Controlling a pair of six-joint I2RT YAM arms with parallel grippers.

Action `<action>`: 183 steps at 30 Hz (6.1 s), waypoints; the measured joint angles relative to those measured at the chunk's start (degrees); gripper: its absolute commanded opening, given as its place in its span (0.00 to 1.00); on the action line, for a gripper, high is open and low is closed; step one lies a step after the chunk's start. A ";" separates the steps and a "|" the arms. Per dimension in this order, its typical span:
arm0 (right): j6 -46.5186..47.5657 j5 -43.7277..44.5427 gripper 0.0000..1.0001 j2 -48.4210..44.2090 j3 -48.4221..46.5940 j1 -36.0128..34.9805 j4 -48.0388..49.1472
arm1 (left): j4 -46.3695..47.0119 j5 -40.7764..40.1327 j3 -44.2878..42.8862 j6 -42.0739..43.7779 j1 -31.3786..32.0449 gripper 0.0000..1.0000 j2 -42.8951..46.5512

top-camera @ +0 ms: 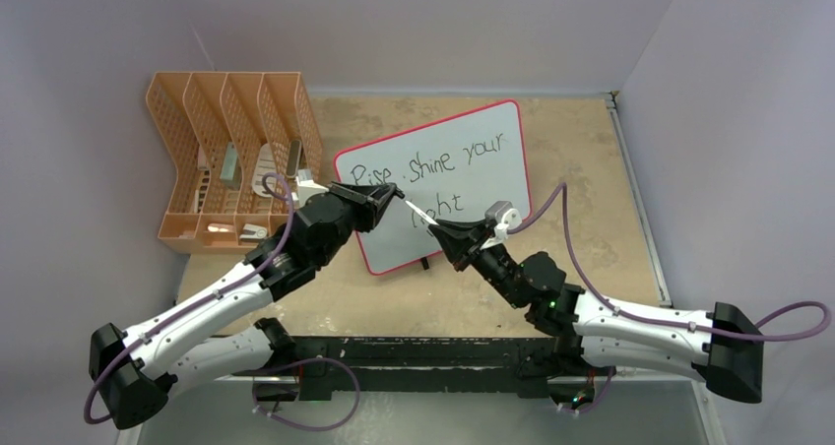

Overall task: Write a sentence on the whiteboard
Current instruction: Insert the whiteboard marker without the cap into the pen cap, then put down the whiteboard marker at the center of the board.

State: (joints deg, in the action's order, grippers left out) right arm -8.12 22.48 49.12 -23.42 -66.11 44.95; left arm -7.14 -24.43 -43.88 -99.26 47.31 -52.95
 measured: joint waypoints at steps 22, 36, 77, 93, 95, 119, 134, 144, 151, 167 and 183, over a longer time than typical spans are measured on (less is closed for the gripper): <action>0.04 0.52 0.00 -0.92 0.00 -0.26 0.76 | 3.23 1.73 1.57 -0.22 0.00 0.00 0.20; 0.02 0.96 0.00 0.07 0.00 -0.26 0.90 | 4.28 2.73 1.86 -0.22 0.00 0.00 0.20; -3.08 8.48 0.00 4.81 -2.19 -0.66 5.79 | 19.50 6.75 4.50 12.92 0.87 0.02 -2.84; -5.31 10.97 0.00 2.27 0.59 -0.61 7.80 | 18.51 6.45 4.50 20.50 2.93 0.48 0.48; -5.60 10.88 0.00 1.55 1.14 -0.61 8.26 | 18.73 6.99 4.44 22.16 2.54 0.48 0.33; -8.41 7.30 0.00 -0.17 3.76 -0.57 13.29 | 29.44 20.20 3.06 24.00 -2.29 0.00 -6.93; -7.56 8.22 0.00 1.60 4.46 -0.59 17.53 | 36.79 21.79 6.25 17.46 -2.47 0.00 -8.52; -3.91 9.55 0.00 3.39 4.44 -0.72 21.99 | 39.71 13.86 6.25 18.78 1.92 0.00 -9.35; -1.75 9.55 0.00 3.74 4.42 -0.74 22.69 | 40.79 11.10 6.21 20.94 3.54 0.00 -9.84; -1.70 9.05 0.00 1.29 4.24 -0.61 21.84 | 44.33 4.66 5.62 26.34 8.31 0.00 -10.43; -9.46 16.55 0.00 -10.73 3.17 0.94 -0.07 | 18.36 3.02 0.92 38.47 14.43 0.58 -1.14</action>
State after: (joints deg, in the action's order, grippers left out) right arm -17.58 39.03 38.39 -20.25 -65.17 44.88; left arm 11.22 -21.41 -42.96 -60.80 61.73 -54.08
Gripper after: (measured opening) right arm 0.140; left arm 0.559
